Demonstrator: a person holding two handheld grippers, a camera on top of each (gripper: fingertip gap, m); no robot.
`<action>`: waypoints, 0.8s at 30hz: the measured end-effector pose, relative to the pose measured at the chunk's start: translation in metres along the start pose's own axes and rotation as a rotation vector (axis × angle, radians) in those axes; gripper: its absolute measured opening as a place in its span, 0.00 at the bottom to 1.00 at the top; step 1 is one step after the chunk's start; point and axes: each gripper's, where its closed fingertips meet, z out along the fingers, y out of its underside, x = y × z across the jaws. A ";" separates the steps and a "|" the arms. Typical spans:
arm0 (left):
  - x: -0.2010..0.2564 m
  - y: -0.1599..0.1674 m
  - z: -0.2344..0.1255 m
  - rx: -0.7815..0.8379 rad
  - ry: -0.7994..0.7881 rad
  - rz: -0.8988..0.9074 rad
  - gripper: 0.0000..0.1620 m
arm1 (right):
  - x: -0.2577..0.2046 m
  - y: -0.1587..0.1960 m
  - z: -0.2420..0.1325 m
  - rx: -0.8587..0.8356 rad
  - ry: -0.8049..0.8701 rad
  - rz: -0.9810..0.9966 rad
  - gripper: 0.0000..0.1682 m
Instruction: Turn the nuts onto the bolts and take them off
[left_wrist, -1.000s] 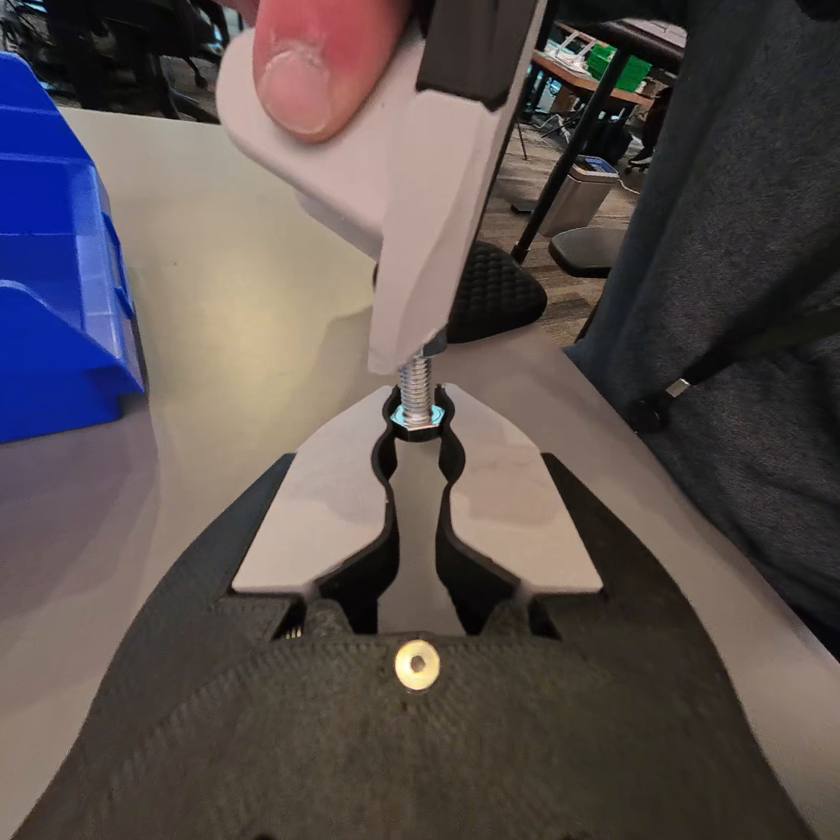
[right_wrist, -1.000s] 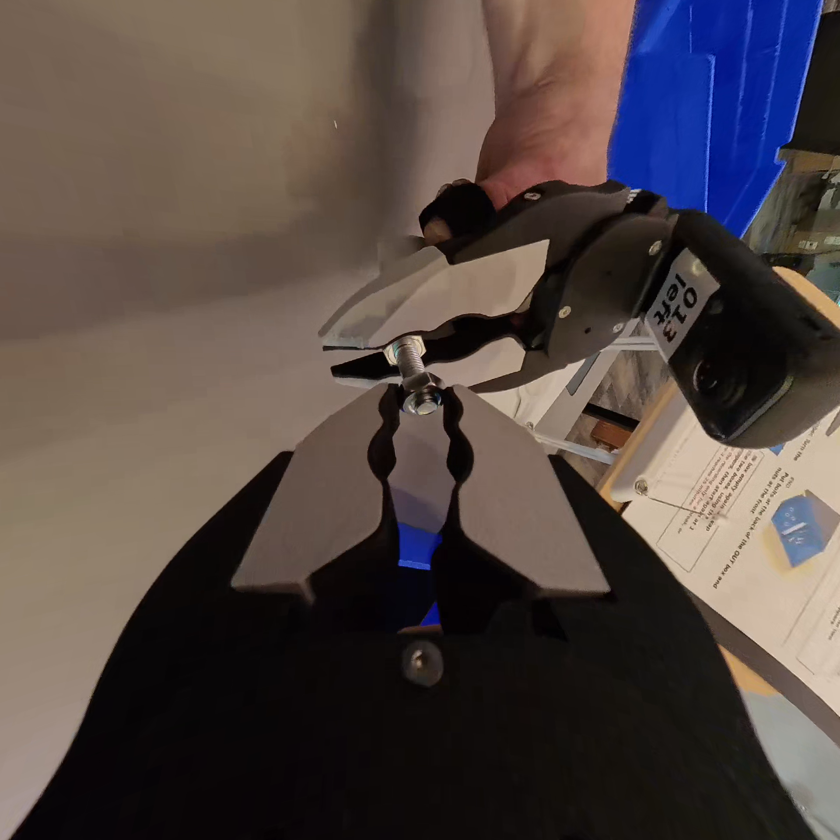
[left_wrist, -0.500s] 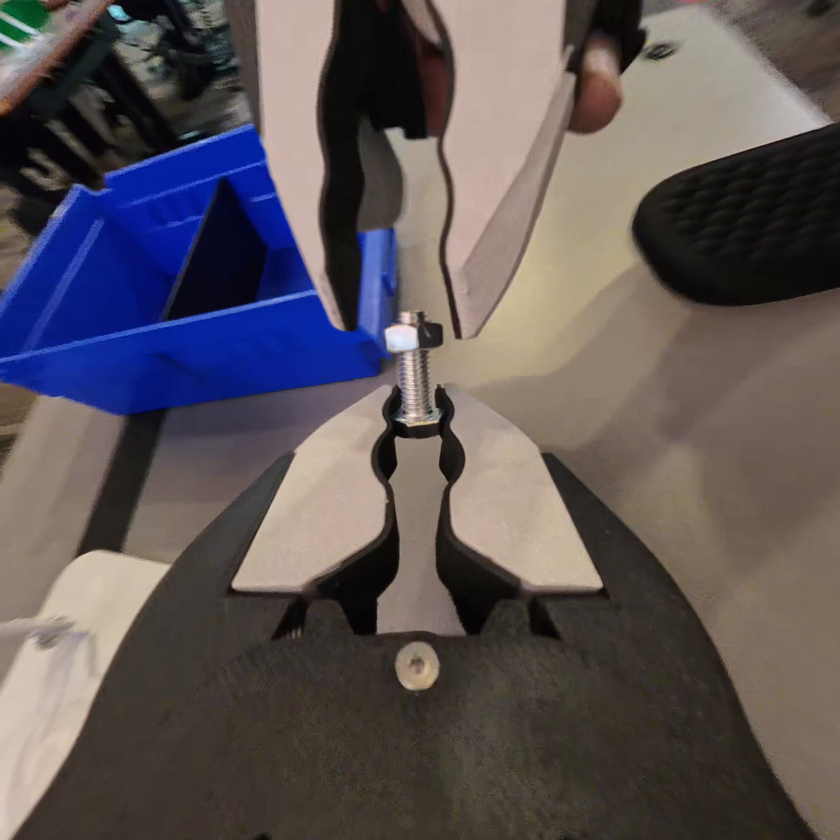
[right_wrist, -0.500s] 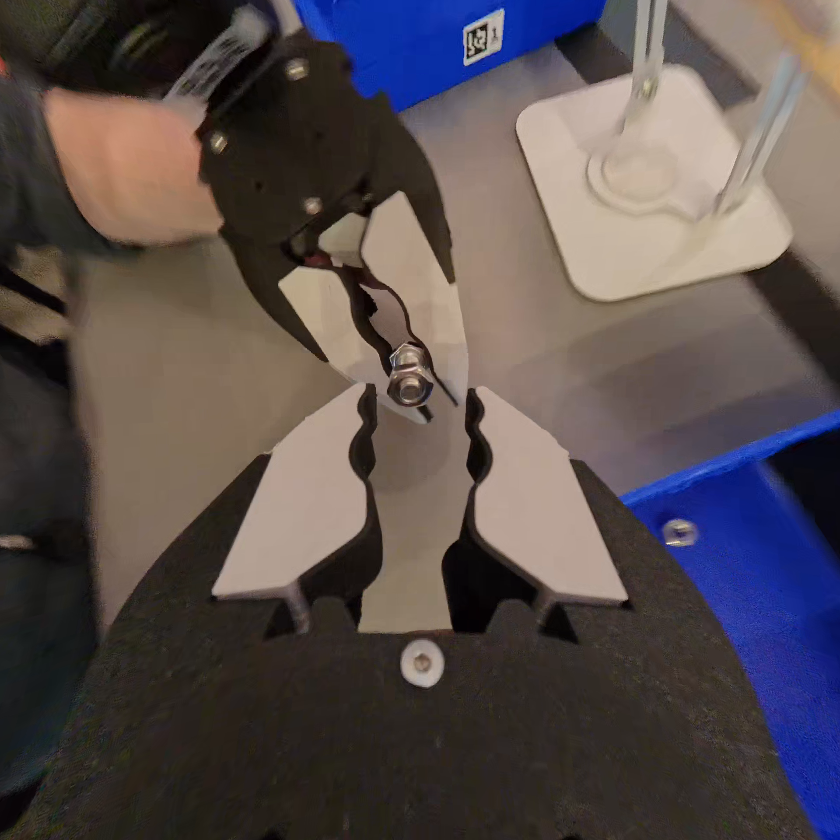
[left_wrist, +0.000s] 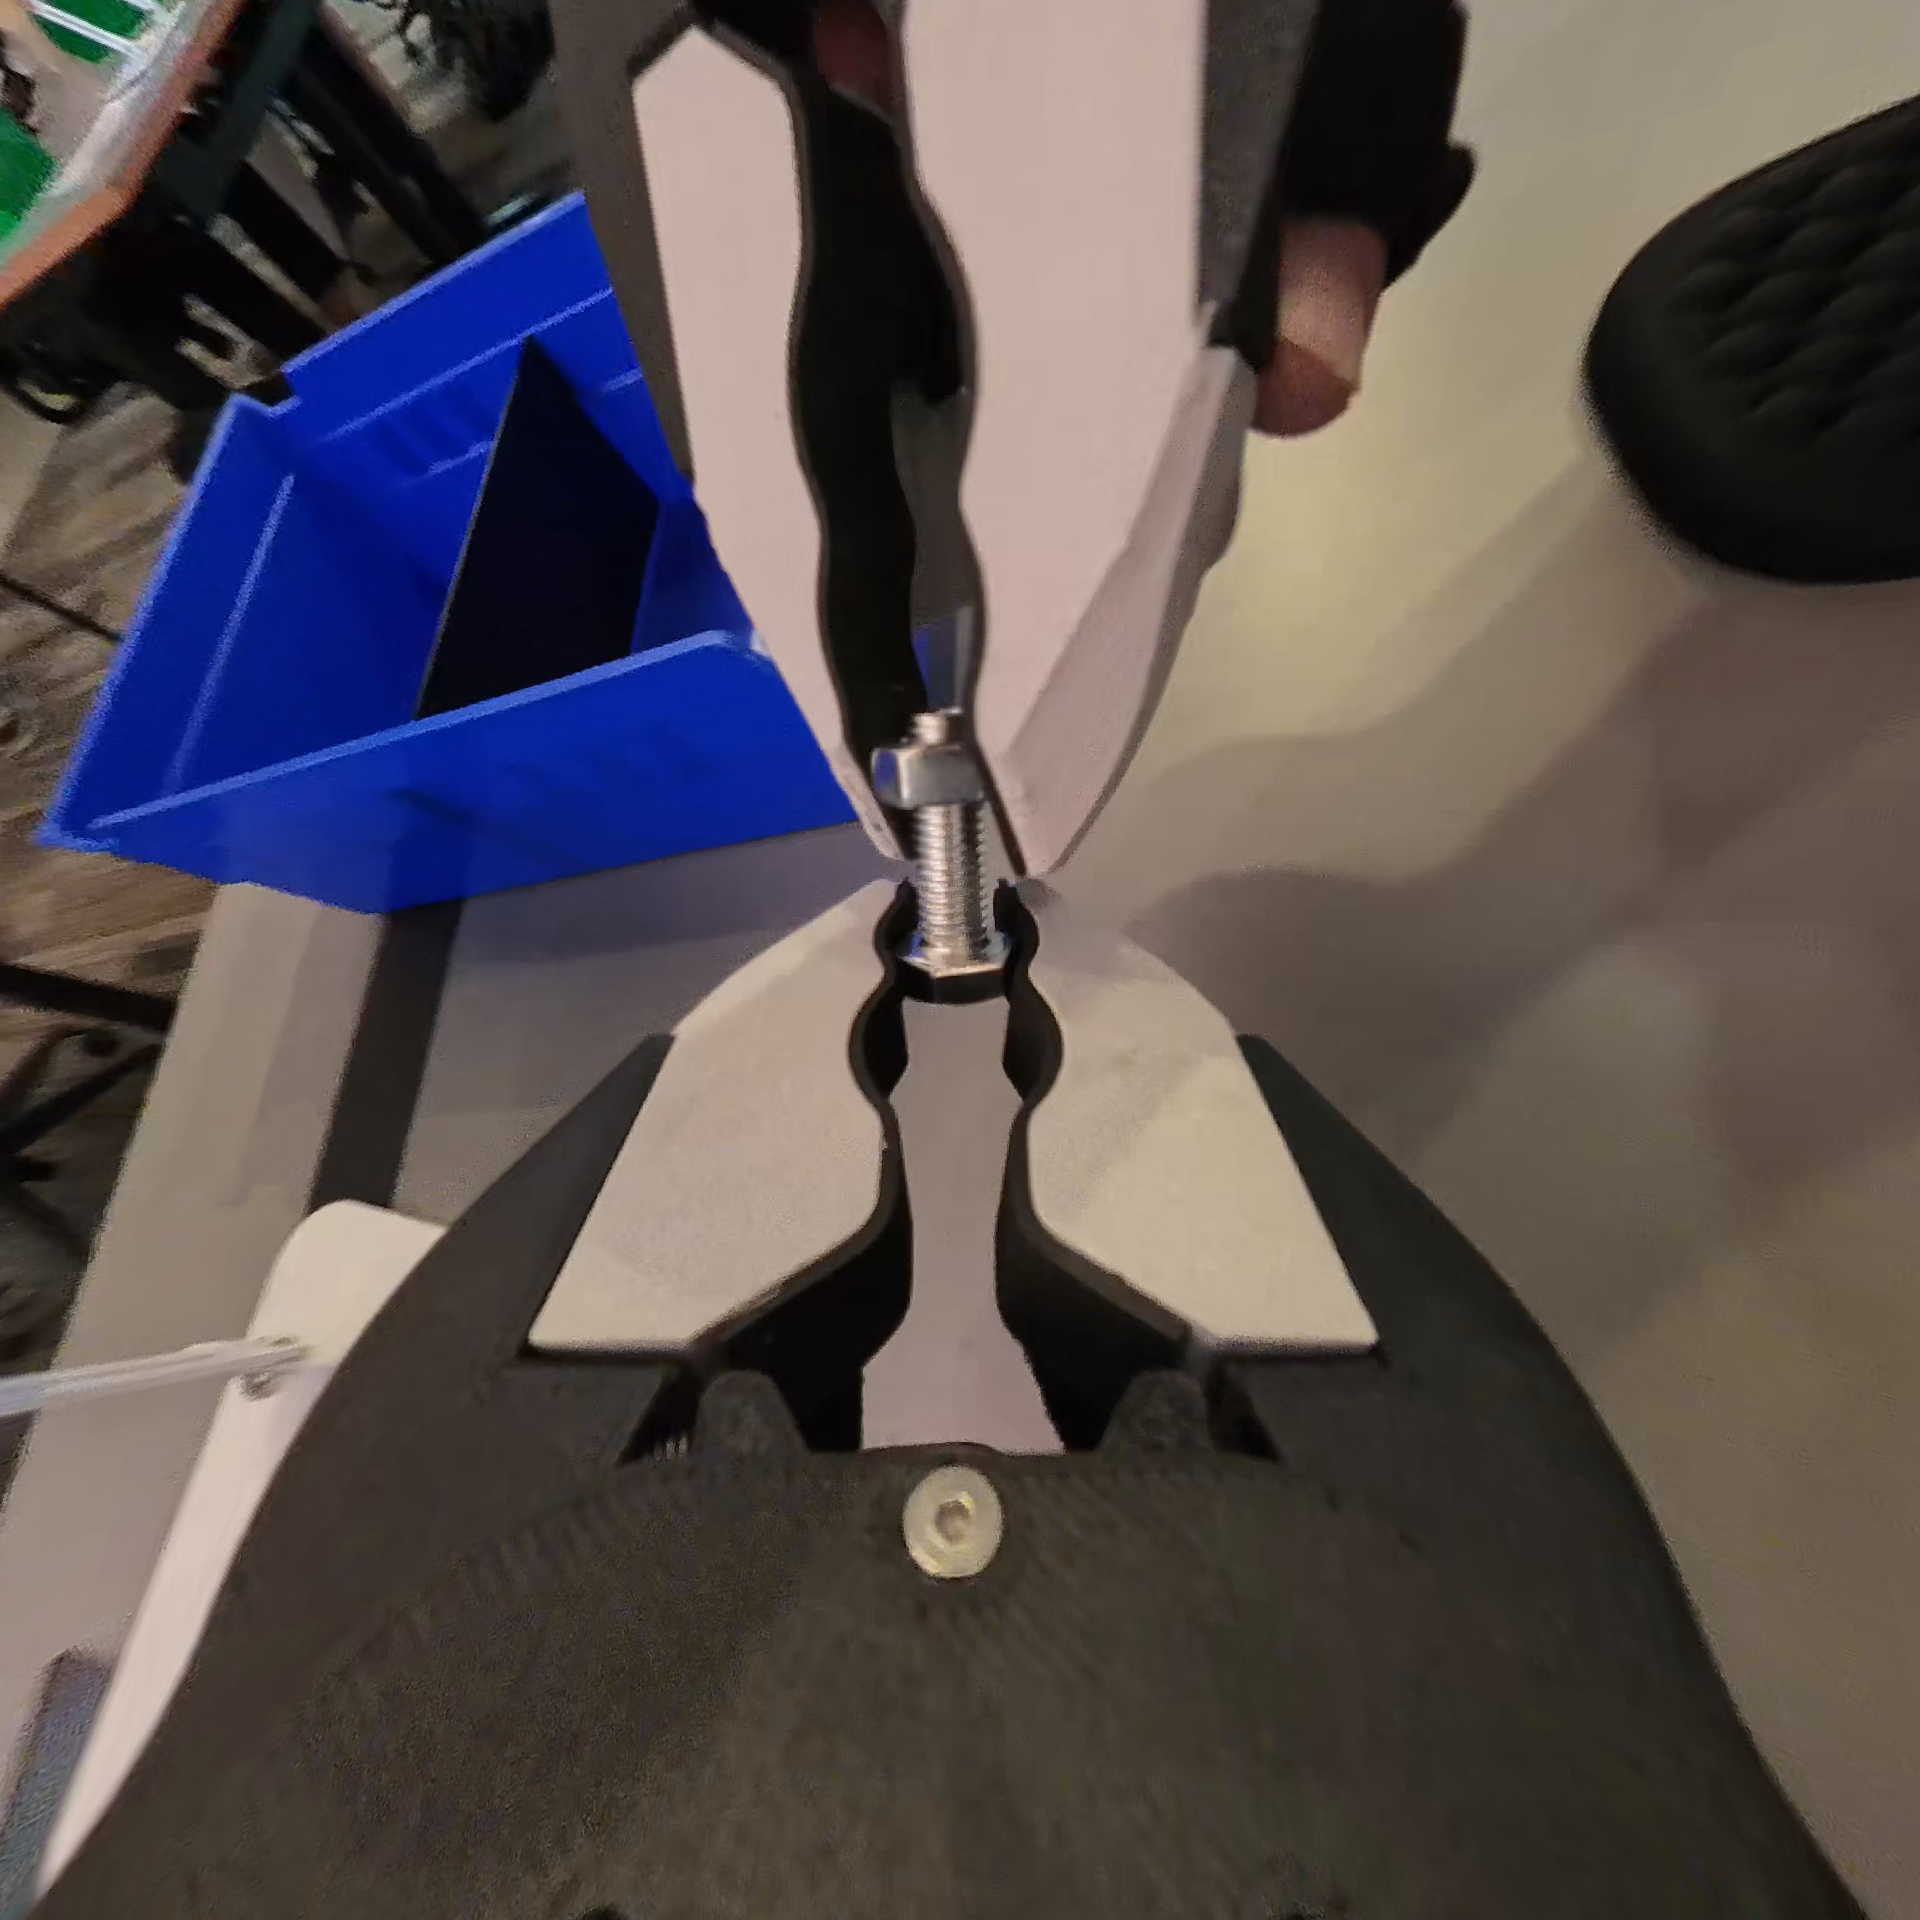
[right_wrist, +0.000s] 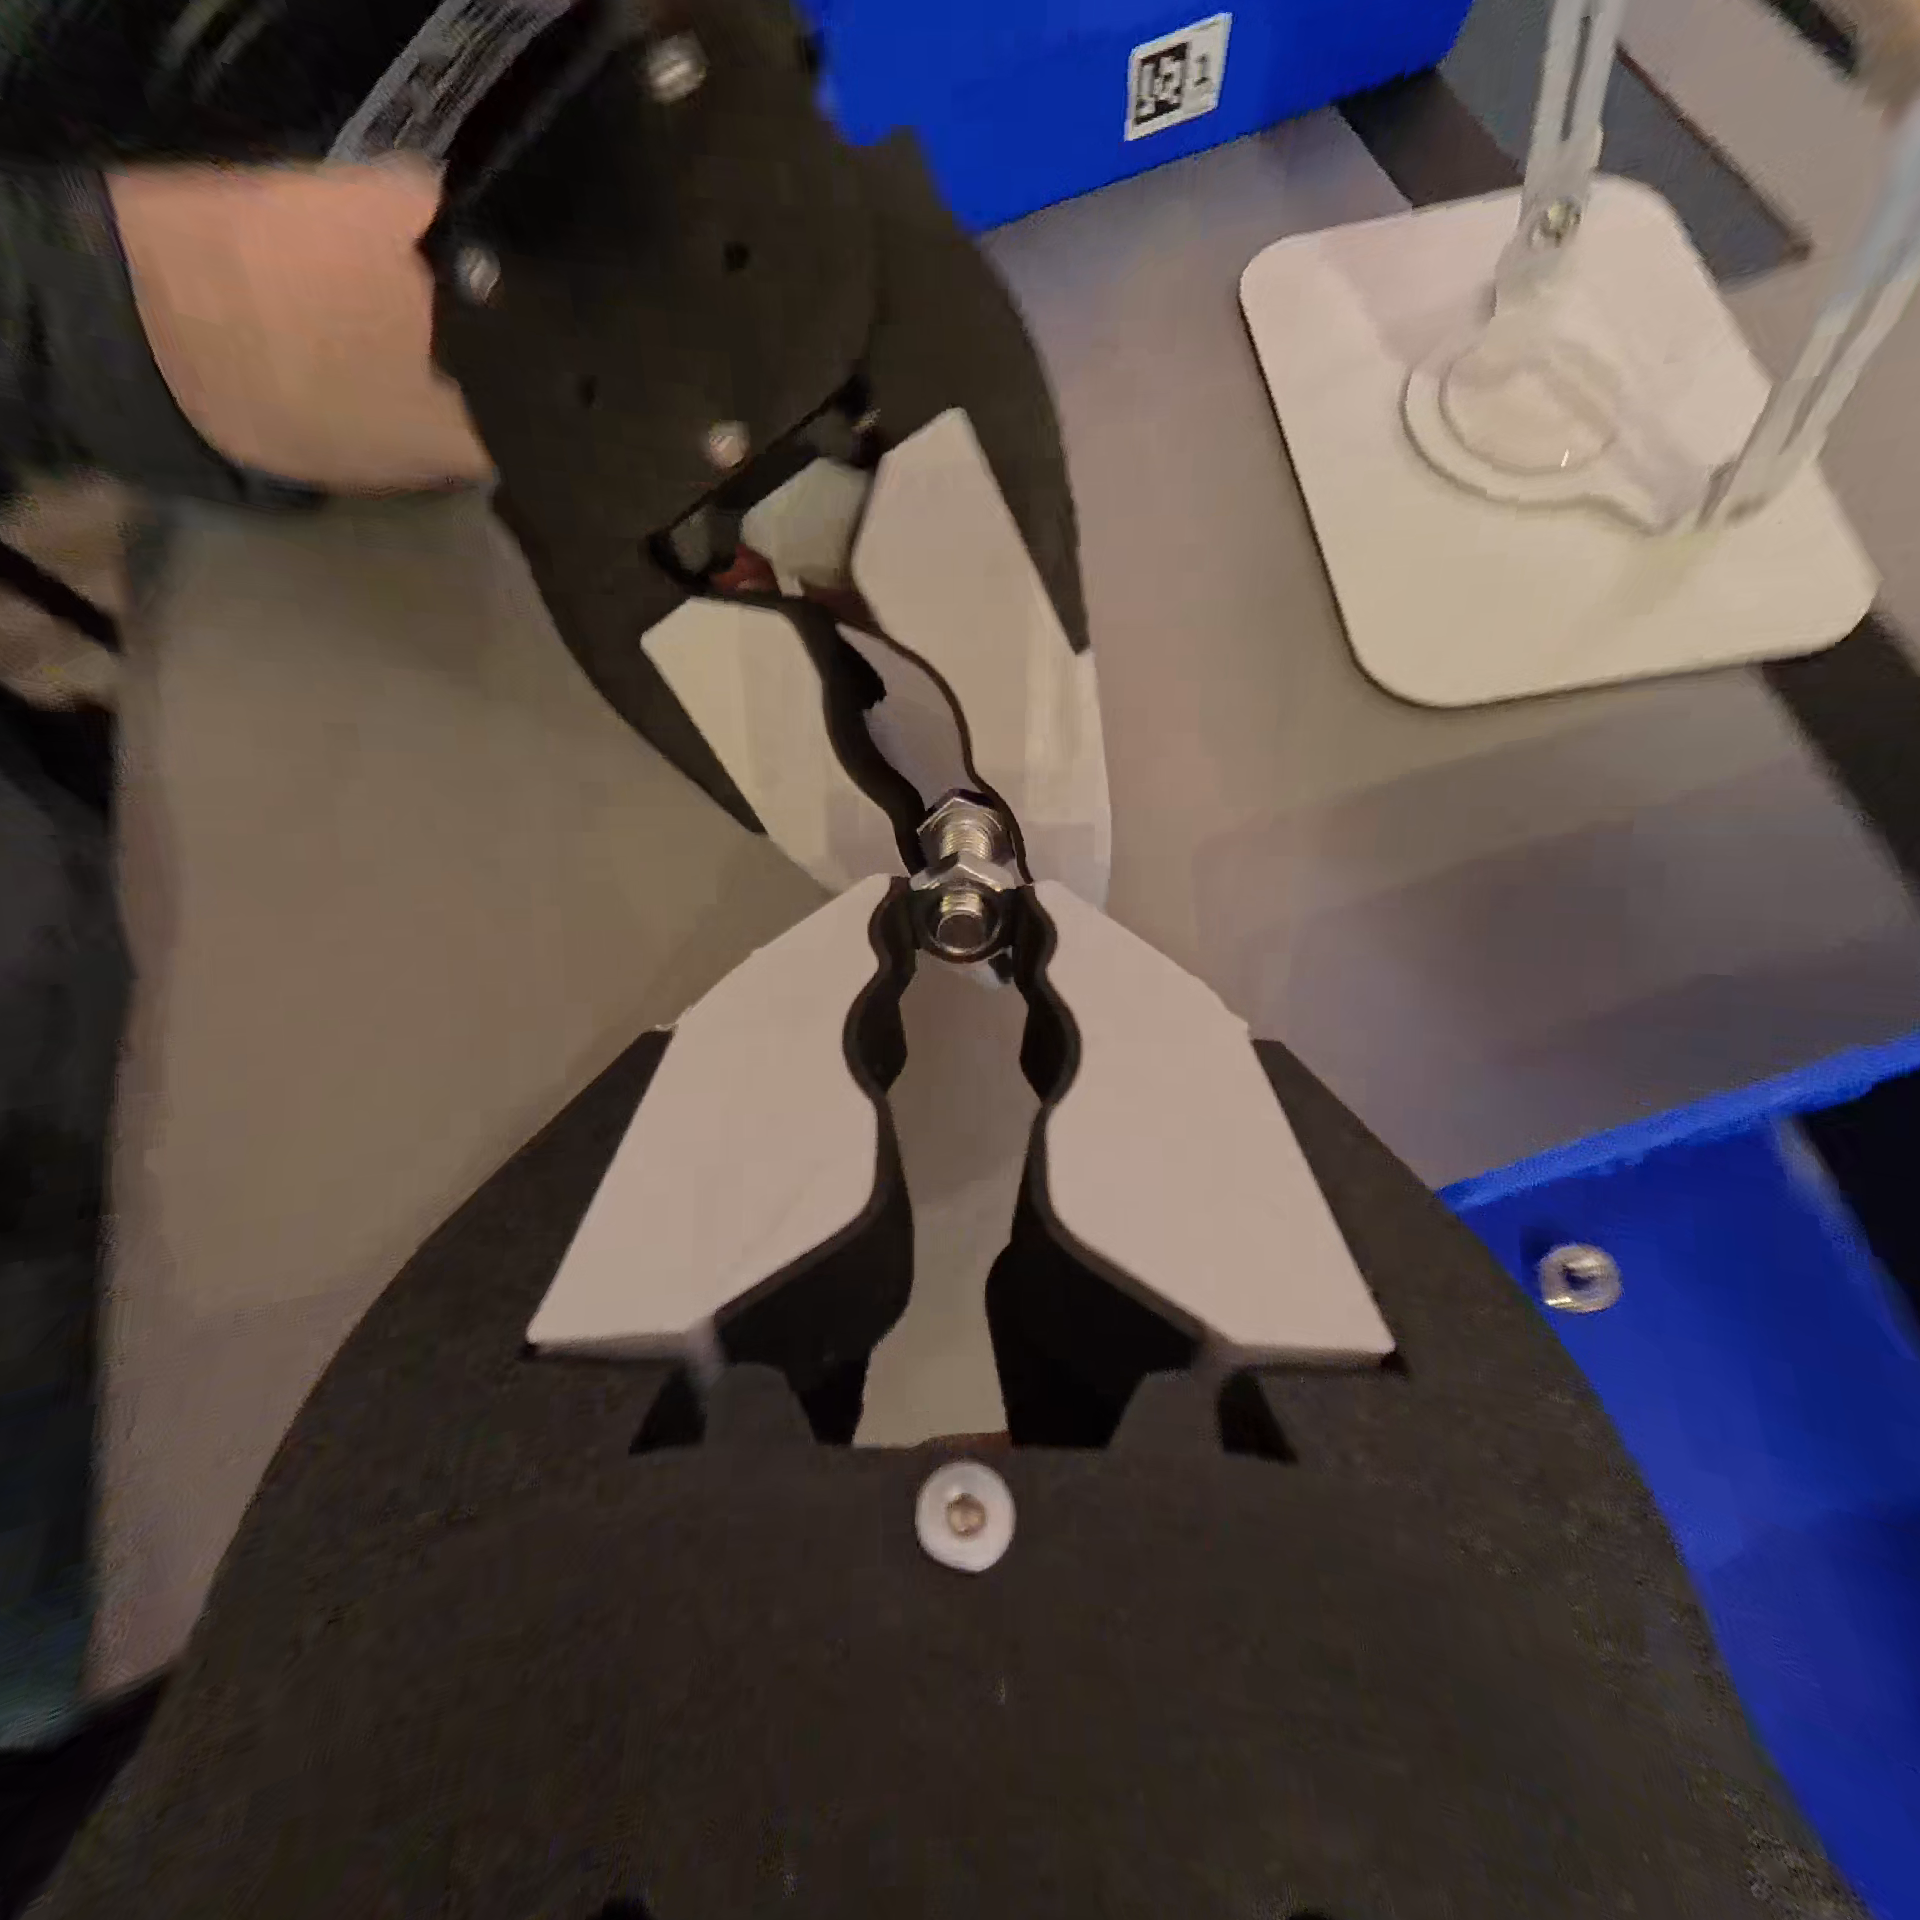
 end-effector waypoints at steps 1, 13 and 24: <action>0.003 -0.002 -0.001 0.020 0.040 -0.026 0.09 | -0.002 0.000 -0.001 -0.027 0.016 -0.093 0.11; 0.057 -0.017 -0.021 0.234 0.605 -0.246 0.09 | -0.020 0.001 -0.004 -0.457 0.178 -1.347 0.11; 0.014 -0.003 -0.006 0.153 0.287 -0.227 0.09 | 0.002 -0.020 -0.020 -0.171 0.226 -0.545 0.23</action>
